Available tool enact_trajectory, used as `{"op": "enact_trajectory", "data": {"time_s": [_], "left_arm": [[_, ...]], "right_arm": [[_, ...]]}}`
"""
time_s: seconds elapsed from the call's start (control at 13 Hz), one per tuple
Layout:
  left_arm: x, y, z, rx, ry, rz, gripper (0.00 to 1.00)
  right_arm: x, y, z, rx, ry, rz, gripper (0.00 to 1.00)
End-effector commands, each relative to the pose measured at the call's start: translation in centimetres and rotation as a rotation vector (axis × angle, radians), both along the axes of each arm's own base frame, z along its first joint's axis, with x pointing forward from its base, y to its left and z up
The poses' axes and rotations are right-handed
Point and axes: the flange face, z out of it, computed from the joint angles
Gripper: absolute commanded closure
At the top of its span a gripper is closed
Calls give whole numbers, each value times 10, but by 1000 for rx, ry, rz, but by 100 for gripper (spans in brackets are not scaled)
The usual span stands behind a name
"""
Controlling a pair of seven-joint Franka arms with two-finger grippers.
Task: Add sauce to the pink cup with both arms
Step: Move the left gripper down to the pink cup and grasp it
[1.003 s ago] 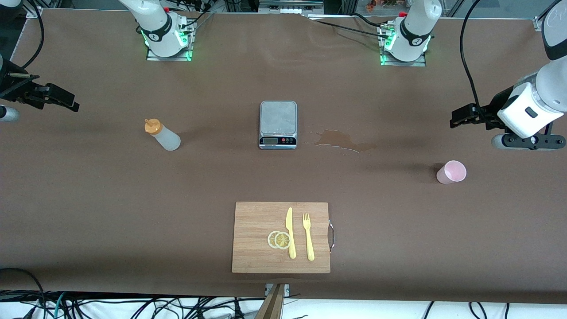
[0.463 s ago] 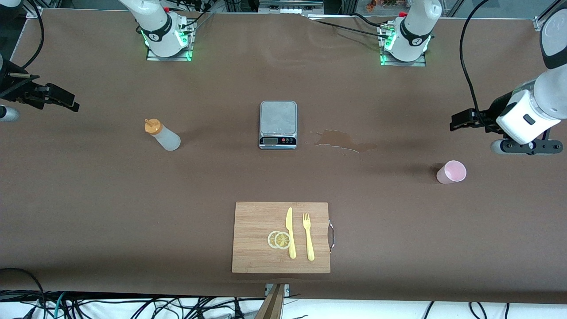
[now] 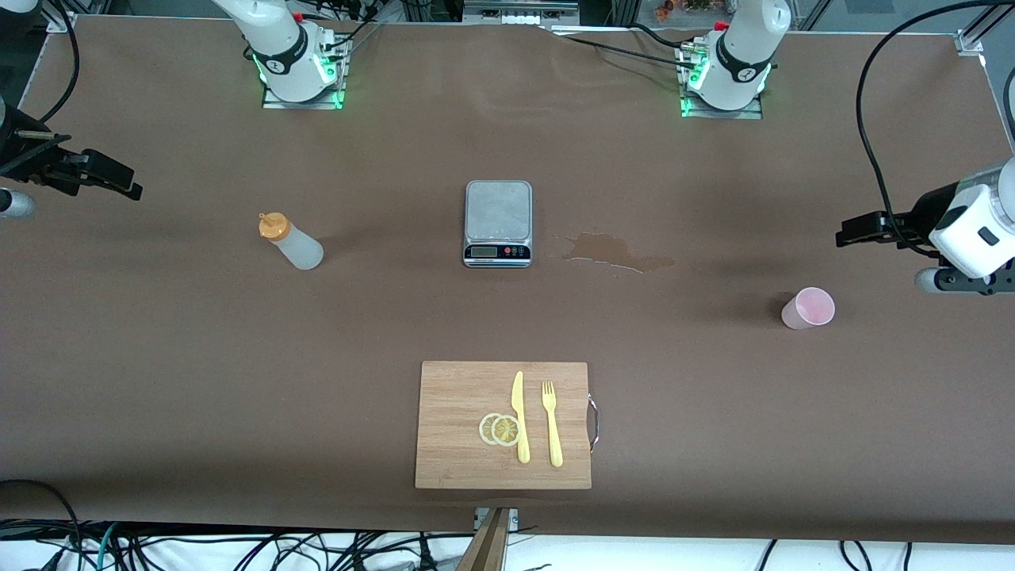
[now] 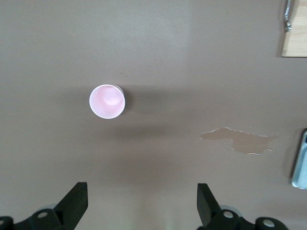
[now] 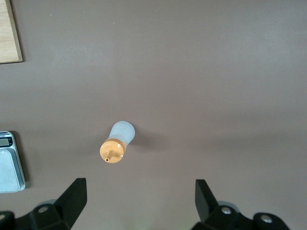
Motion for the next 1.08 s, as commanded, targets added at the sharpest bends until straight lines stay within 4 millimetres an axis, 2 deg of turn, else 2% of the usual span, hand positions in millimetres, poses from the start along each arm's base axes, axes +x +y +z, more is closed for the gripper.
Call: {"op": "enact_trajectory", "data": {"time_s": [0.0, 0.23, 0.39, 0.54, 1.0], "left_arm": [[13, 37, -33, 13, -7, -26, 0], [32, 71, -86, 6, -22, -50, 0], [41, 81, -123, 11, -21, -36, 0], [44, 88, -153, 25, -28, -43, 0], [18, 95, -224, 52, -67, -124, 1]], "right_arm": [[2, 2, 5, 2, -1, -6, 0], [2, 2, 5, 2, -1, -6, 0], [2, 3, 5, 2, 0, -4, 0], [2, 3, 5, 4, 2, -4, 0], [1, 3, 5, 6, 3, -4, 0]]}}
